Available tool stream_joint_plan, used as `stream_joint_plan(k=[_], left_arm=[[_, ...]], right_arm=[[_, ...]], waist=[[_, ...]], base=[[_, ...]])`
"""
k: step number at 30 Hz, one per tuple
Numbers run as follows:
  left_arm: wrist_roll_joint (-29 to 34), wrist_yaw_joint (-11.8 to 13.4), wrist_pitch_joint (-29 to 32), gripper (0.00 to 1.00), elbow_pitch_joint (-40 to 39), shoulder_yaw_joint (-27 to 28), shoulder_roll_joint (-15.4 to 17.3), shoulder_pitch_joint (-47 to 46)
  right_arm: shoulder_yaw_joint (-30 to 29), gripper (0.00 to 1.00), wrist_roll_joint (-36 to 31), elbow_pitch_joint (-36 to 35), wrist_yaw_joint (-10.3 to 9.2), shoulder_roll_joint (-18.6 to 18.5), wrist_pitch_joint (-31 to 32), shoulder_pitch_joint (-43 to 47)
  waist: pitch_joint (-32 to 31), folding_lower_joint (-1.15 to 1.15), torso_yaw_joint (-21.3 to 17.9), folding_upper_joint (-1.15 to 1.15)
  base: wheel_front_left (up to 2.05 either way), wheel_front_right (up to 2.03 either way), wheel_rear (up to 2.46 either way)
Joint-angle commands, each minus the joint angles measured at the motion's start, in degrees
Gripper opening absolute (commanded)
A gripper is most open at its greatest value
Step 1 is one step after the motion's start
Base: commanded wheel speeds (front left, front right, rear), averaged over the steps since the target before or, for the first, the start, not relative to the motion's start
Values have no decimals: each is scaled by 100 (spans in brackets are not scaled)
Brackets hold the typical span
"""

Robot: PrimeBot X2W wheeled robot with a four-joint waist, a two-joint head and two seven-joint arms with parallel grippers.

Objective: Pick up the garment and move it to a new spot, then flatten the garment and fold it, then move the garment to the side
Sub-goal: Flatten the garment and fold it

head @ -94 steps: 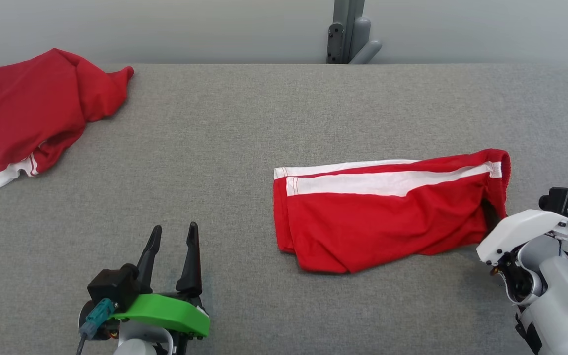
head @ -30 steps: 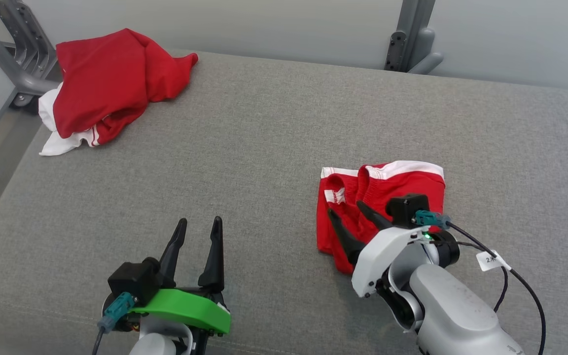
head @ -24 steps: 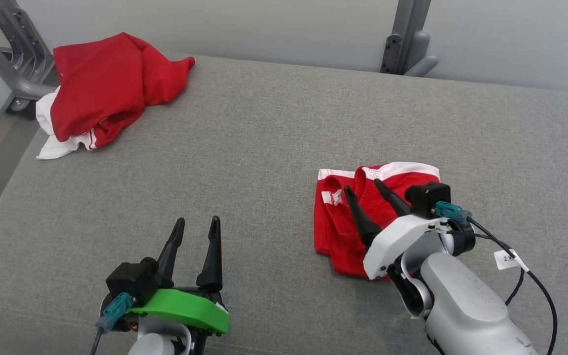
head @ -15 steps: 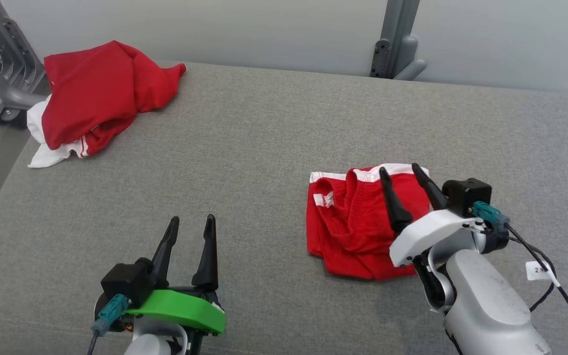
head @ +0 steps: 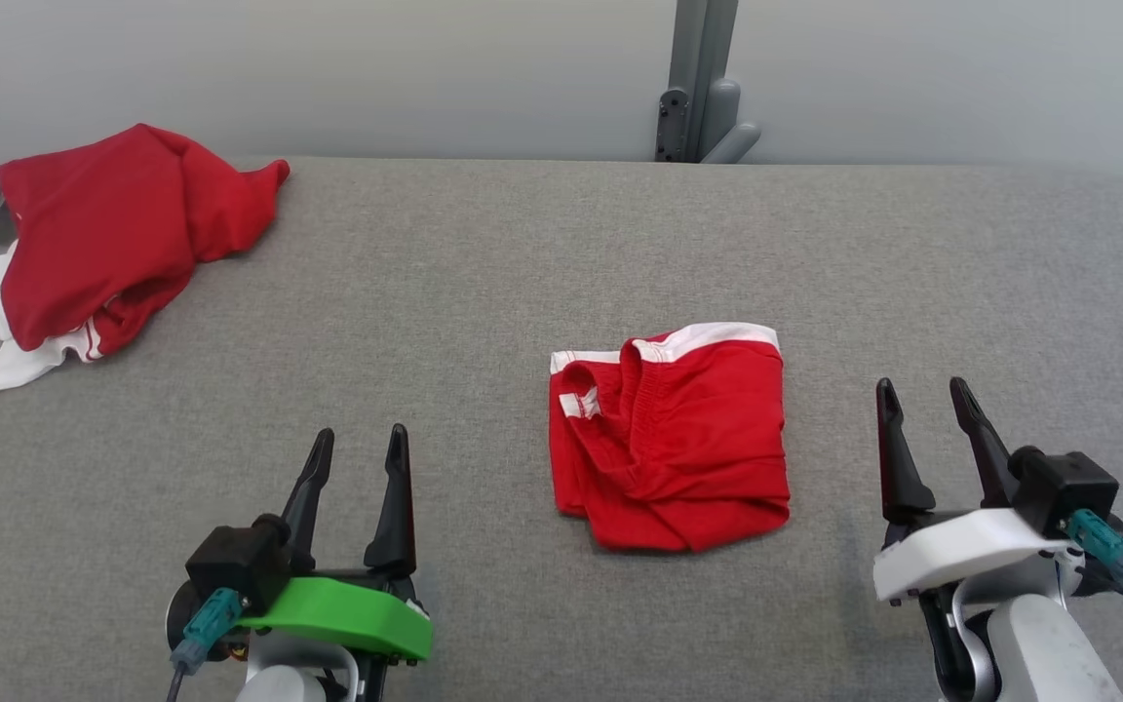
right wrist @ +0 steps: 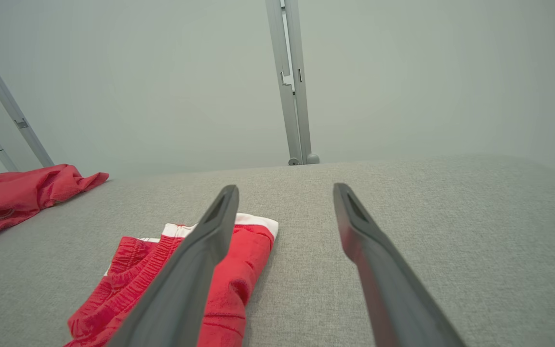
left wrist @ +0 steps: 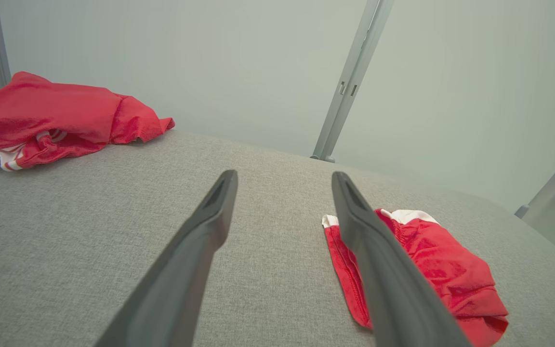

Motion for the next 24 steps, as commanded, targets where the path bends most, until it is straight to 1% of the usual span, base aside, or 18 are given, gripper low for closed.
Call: stream_joint_plan(k=[1, 5, 11, 24], left_arm=[[79, 5, 4, 100, 12, 31, 15, 106], [173, 29, 3, 100, 27, 138, 15, 179], [435, 39, 3, 100, 44, 310, 15, 331], [518, -26, 3, 100, 129, 367, 15, 365]], right_arm=[[-25, 100, 41, -154, -2, -9, -19, 194], [-38, 100, 20, -544, -2, -5, -19, 582], [11, 100, 115, -836, -2, -10, -19, 877], [25, 100, 212, -948, -2, -10, -20, 1025]], waist=[[-76, 0, -146, 0], [-133, 0, -286, 0], [-178, 0, -405, 0], [-214, 0, -329, 0]], base=[[0, 0, 0], [0, 0, 0], [0, 0, 0], [0, 0, 0]])
